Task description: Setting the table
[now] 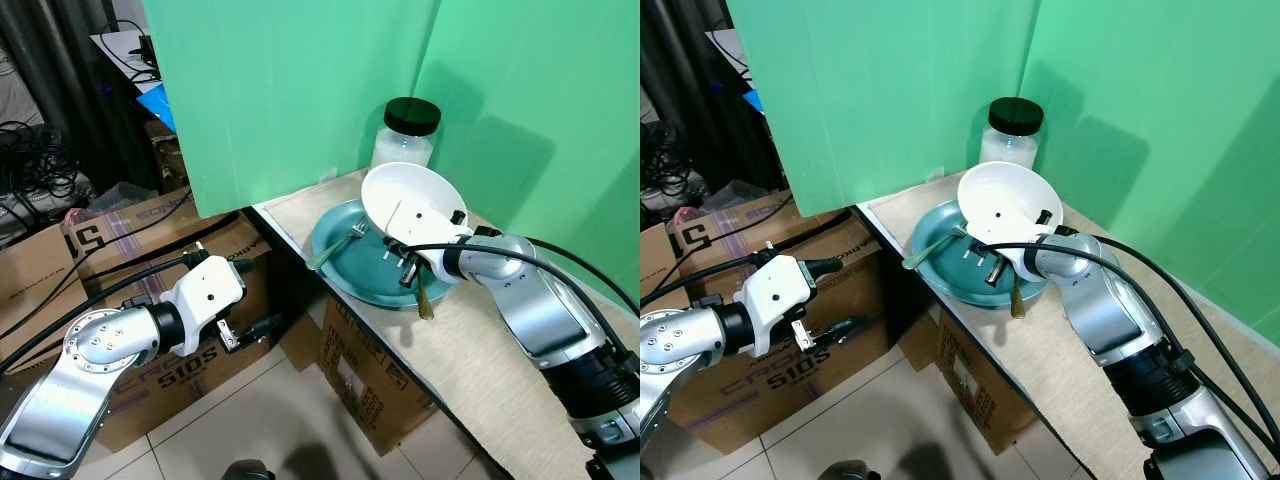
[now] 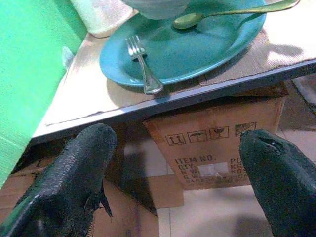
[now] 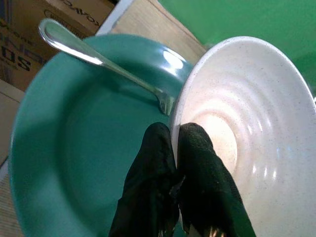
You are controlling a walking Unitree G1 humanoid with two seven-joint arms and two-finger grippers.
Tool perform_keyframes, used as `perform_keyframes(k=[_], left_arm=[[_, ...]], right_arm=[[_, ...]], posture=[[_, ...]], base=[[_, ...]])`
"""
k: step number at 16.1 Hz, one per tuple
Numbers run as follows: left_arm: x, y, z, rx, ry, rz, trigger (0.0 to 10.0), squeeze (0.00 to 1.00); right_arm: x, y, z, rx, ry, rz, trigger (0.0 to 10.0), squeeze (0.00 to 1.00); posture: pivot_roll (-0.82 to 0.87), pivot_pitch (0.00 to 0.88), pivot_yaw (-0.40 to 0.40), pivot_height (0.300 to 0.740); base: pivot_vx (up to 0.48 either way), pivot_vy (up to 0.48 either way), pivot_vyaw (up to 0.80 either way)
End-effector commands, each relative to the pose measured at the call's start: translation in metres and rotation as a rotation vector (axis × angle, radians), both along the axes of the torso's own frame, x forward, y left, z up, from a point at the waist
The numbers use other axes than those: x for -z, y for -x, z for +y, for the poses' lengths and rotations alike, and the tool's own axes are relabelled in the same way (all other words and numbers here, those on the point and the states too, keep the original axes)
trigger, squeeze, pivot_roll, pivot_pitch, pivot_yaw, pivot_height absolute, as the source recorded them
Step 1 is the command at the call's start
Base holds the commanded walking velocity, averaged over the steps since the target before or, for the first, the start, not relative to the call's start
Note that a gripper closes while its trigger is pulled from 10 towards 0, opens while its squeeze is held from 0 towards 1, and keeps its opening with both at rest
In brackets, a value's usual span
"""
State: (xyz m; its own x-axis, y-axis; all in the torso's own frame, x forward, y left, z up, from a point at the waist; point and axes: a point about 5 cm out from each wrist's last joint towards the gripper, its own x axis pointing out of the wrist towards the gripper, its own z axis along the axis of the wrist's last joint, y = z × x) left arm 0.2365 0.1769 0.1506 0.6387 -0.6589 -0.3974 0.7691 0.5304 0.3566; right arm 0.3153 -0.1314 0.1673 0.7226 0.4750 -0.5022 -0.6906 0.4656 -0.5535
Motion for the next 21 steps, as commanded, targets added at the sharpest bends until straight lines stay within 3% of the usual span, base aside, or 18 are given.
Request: perform_keyframes(k=[1, 2, 3, 4, 5, 6, 8, 12, 17, 21], left_arm=[[0.0, 0.001, -0.005, 0.019, -0.001, -0.016, 10.0, 0.64], [0.0, 0.001, -0.006, 0.018, -0.001, -0.018, 10.0, 0.42], [0.0, 0.001, -0.006, 0.012, 0.001, -0.024, 10.0, 0.15], [-0.001, 0.0, -0.006, -0.009, 0.016, -0.038, 10.0, 0.0], [-0.003, -0.001, -0.005, -0.051, 0.041, -0.049, 10.0, 0.0], [-0.004, -0.002, -0.005, -0.072, 0.052, -0.051, 10.0, 0.0], [-0.002, -0.006, -0.003, -0.201, 0.056, -0.108, 10.0, 0.0], [-0.01, -0.014, -0.017, -0.328, 0.163, -0.197, 10.0, 0.0], [-0.008, -0.018, -0.023, -0.363, 0.16, -0.211, 10.0, 0.0], [-0.008, -0.02, -0.018, -0.421, 0.159, -0.241, 10.0, 0.0]], right_arm=[[-0.008, 0.001, -0.003, 0.002, 0.027, -0.041, 2.1, 0.0], [-0.008, 0.0, -0.003, 0.005, 0.028, -0.047, 2.1, 0.0], [-0.011, 0.0, -0.005, 0.016, 0.026, -0.065, 2.0, 0.0], [-0.017, 0.001, -0.007, 0.035, -0.008, -0.113, 7.0, 0.0], [-0.022, 0.003, -0.008, 0.073, -0.061, -0.183, 10.0, 0.0], [-0.024, 0.003, -0.009, 0.091, -0.084, -0.213, 10.0, 0.0], [-0.025, 0.023, -0.009, 0.134, -0.204, -0.243, 10.0, 0.0], [-0.021, 0.041, -0.019, 0.217, -0.192, -0.307, 10.0, 0.0], [-0.026, 0.043, -0.013, 0.231, -0.206, -0.345, 10.0, 0.0], [-0.027, 0.041, -0.011, 0.246, -0.223, -0.345, 10.0, 0.0]], posture=[[0.17, 0.0, -0.055, 0.74], [0.18, 0.0, -0.056, 0.74], [0.18, 0.0, -0.057, 0.74], [0.18, 0.0, -0.063, 0.74], [0.17, 0.0, -0.064, 0.74], [0.17, 0.0, -0.064, 0.74], [0.16, 0.0, -0.061, 0.74], [0.11, 0.0, -0.048, 0.74], [0.11, 0.0, -0.065, 0.74], [0.11, 0.0, -0.076, 0.74]], base=[[0.0, 0.0, 0.0], [0.0, 0.0, 0.0], [0.0, 0.0, 0.0], [0.0, 0.0, 0.0], [0.0, 0.0, 0.0], [0.0, 0.0, 0.0], [0.0, 0.0, 0.0], [0.0, 0.0, -0.31], [0.0, 0.0, -0.8], [0.0, 0.0, -0.8]])
